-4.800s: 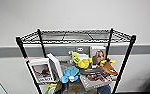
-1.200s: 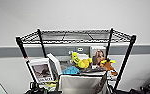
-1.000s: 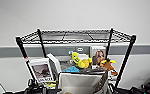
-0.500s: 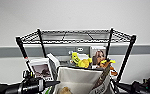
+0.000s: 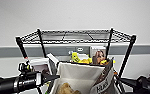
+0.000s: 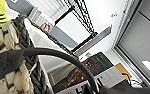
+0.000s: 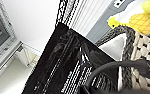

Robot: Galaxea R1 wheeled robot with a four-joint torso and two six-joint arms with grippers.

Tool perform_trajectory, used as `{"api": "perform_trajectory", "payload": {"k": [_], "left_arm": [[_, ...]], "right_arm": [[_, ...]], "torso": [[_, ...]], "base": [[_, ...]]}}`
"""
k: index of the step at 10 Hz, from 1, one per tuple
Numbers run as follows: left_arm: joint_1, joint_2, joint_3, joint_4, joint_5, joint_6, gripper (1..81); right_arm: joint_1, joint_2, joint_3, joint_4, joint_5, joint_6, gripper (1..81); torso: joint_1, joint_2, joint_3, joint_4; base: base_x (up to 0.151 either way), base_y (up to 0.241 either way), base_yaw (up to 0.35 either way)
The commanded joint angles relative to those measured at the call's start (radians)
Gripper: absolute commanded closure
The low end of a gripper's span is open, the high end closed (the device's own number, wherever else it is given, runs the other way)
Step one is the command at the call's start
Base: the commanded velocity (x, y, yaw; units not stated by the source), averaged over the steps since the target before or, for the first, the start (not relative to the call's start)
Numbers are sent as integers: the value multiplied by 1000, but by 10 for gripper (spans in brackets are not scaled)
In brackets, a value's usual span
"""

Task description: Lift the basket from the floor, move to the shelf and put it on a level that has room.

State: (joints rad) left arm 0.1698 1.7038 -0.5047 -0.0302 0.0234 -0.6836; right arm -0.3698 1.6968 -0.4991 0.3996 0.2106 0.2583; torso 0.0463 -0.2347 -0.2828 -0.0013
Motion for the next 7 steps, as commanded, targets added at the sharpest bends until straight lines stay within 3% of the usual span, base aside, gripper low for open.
{"api": "perform_trajectory", "payload": {"k": [1,7], "left_arm": [[-209,-16,58,1,-56,-82,811],[-564,-36,43,1,56,-335,811]], "right_arm": [[211,-41,82,51,10,-11,811],[494,-49,76,249,-86,-11,811]], "torso": [[0,0,0,0],[0,0,0,0]], "base": [[0,0,0],[0,0,0]]}}
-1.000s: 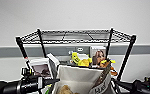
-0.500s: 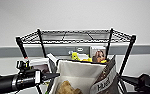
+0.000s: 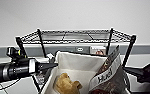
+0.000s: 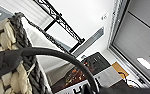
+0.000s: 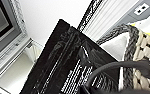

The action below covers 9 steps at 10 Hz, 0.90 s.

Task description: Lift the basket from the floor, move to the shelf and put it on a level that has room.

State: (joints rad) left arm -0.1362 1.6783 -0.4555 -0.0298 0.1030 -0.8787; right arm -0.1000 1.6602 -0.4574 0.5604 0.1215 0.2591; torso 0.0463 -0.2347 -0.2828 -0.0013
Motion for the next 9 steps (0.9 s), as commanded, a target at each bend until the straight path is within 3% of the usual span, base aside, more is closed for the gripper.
{"api": "perform_trajectory", "payload": {"k": [1,9], "left_arm": [[-305,-12,-20,1,6,-179,811],[-533,23,-112,1,58,-367,811]], "right_arm": [[268,-14,31,124,-12,-12,811],[587,12,-68,354,-135,-12,811]], "torso": [[0,0,0,0],[0,0,0,0]], "base": [[0,0,0],[0,0,0]]}}
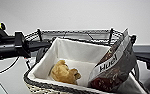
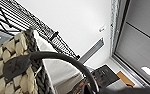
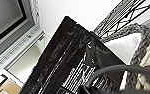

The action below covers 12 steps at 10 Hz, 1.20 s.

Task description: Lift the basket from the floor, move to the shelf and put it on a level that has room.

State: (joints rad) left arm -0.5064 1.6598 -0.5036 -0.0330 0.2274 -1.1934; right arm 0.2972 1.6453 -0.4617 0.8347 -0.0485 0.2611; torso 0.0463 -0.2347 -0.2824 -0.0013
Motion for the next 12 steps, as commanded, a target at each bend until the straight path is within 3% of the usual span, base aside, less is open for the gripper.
{"api": "perform_trajectory", "payload": {"k": [1,8,12], "left_arm": [[-186,63,-81,2,-63,-64,811],[-316,235,-227,-24,-16,-123,811],[-392,305,-294,-76,-14,-123,811]], "right_arm": [[219,46,-90,99,24,-14,811],[392,248,-288,213,-1,-13,811],[510,314,-397,253,-67,10,811]], "torso": [[0,0,0,0],[0,0,0,0],[0,0,0,0]], "base": [[0,0,0],[0,0,0],[0,0,0]]}}
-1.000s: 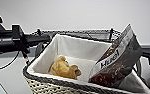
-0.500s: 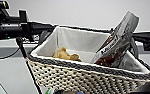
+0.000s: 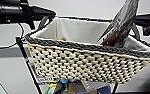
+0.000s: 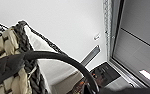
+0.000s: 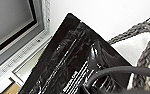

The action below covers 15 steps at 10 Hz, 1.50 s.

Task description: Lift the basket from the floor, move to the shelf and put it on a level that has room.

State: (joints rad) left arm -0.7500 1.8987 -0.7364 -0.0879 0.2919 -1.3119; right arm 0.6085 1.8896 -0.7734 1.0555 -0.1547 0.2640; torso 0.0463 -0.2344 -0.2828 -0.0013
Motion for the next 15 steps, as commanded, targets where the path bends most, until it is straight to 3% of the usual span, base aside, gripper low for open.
{"api": "perform_trajectory", "payload": {"k": [1,4,8,15], "left_arm": [[-157,80,-84,-24,-70,-3,811],[-199,109,-141,-29,-48,-4,811],[-209,172,-257,-23,-19,-1,811],[-200,306,-466,39,56,11,811]], "right_arm": [[220,85,-113,32,18,17,811],[262,110,-182,31,-31,26,811],[274,214,-306,11,-40,24,811],[253,386,-567,-74,-134,12,811]], "torso": [[0,0,0,0],[0,0,0,0],[0,0,0,0],[0,0,0,0]], "base": [[0,0,0],[0,0,0],[0,0,0],[0,0,0]]}}
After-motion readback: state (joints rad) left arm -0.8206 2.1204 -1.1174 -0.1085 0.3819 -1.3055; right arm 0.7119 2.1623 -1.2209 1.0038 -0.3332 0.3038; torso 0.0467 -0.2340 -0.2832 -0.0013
